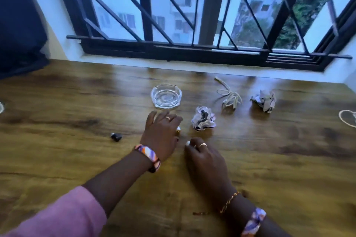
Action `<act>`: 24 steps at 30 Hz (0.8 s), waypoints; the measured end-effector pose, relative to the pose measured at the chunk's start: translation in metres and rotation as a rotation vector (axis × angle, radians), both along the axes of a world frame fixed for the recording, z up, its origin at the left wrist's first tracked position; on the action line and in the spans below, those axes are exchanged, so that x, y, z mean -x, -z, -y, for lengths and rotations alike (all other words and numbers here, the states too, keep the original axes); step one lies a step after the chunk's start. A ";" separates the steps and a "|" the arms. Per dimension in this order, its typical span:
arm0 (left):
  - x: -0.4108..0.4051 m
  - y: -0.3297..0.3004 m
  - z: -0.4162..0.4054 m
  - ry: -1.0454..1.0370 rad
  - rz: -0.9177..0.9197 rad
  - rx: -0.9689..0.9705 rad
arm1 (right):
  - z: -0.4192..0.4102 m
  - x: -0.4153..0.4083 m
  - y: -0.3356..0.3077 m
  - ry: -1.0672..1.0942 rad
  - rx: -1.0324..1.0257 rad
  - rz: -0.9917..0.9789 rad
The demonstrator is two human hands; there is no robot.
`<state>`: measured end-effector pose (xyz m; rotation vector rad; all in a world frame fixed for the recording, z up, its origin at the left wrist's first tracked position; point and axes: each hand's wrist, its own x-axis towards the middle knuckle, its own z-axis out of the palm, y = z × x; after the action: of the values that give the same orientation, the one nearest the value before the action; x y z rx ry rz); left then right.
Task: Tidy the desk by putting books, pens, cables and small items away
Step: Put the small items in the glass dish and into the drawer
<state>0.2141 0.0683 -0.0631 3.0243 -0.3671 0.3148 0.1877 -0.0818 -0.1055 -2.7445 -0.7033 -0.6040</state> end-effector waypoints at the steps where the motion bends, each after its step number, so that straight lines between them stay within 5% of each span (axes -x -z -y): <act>1: -0.012 0.000 0.005 -0.038 -0.088 -0.023 | 0.002 -0.002 0.001 -0.009 -0.003 -0.009; 5: -0.052 -0.003 0.008 0.045 -0.270 -0.127 | 0.008 -0.007 -0.001 -0.032 -0.061 -0.098; 7: -0.061 -0.007 0.004 0.125 -0.304 -0.032 | 0.008 -0.010 -0.001 -0.025 -0.084 -0.117; 10: -0.082 -0.024 -0.006 0.187 -0.091 0.307 | 0.007 -0.012 0.003 -0.033 -0.110 -0.125; 12: -0.109 -0.031 -0.016 0.117 0.074 0.356 | 0.006 -0.013 0.007 -0.042 -0.150 -0.141; 16: -0.141 -0.030 -0.026 -0.075 -0.167 0.199 | 0.007 -0.013 0.009 -0.050 -0.183 -0.121; 24: -0.144 -0.007 -0.042 0.133 -0.237 0.132 | -0.008 -0.041 -0.032 -0.118 -0.391 -0.178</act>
<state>0.3578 0.1100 -0.0560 2.8477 -0.5024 -0.0276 0.2285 -0.0739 -0.0735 -2.3426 -0.6241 -0.4127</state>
